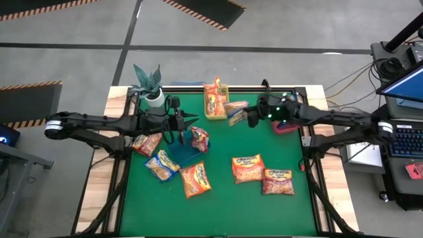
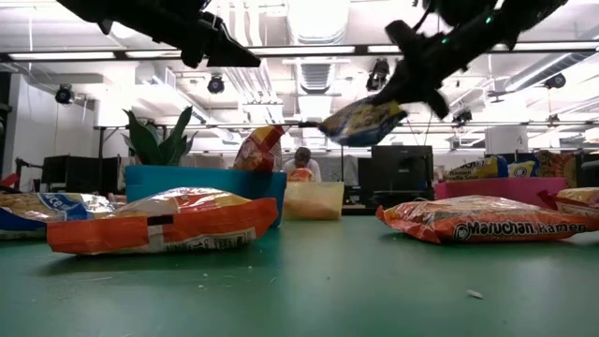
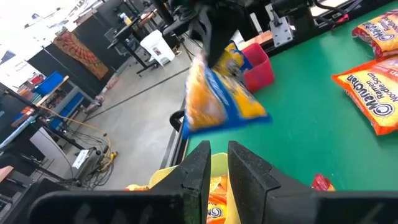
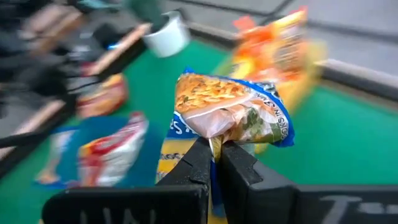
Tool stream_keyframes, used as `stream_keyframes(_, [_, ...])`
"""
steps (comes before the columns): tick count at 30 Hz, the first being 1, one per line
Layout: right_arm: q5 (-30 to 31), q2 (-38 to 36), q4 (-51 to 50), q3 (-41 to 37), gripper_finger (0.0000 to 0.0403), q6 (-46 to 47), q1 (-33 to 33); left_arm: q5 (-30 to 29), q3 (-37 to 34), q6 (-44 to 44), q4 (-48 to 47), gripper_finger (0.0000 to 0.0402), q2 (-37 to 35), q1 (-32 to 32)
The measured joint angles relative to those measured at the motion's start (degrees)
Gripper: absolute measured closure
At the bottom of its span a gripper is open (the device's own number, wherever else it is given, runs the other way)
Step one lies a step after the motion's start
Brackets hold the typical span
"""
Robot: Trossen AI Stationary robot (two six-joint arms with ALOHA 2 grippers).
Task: Sort Maruchan noodles
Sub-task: Put the blue noodle pack into the red bin
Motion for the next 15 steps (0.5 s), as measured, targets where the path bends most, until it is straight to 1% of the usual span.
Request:
stream_keyframes(2, [5.48, -2.15, -7.60, 2.90, 0.0394, -1.87, -0.02, 0.02, 0.00, 0.06, 0.57, 0.0363, 0.16, 0.00])
stream_keyframes(5, [15.70, -3.10, -22.65, 9.31, 0.0394, -4.50, -0.02, 0.02, 0.00, 0.09, 1.05, 0.0363, 0.17, 0.00])
stream_keyframes(8, [26.84, -1.42, -38.31, 16.06, 0.0394, -6.18, -0.13, 0.02, 0.00, 0.09, 0.99, 0.0363, 0.17, 0.02])
stream_keyframes(10, [32.18, 0.52, -47.08, 20.04, 0.0394, -6.15, -0.19, 0.02, 0.00, 0.11, 1.01, 0.0363, 0.17, 0.00])
stream_keyframes(12, [34.87, 2.75, -53.95, 23.36, 0.0394, -5.39, -0.55, 0.02, 0.00, 0.12, 1.00, 0.0363, 0.17, 0.00])
stream_keyframes(15, [35.31, 6.75, -62.61, 27.42, 0.0394, -3.21, -1.42, 0.04, 0.00, 0.12, 1.01, 0.0363, 0.17, 0.00])
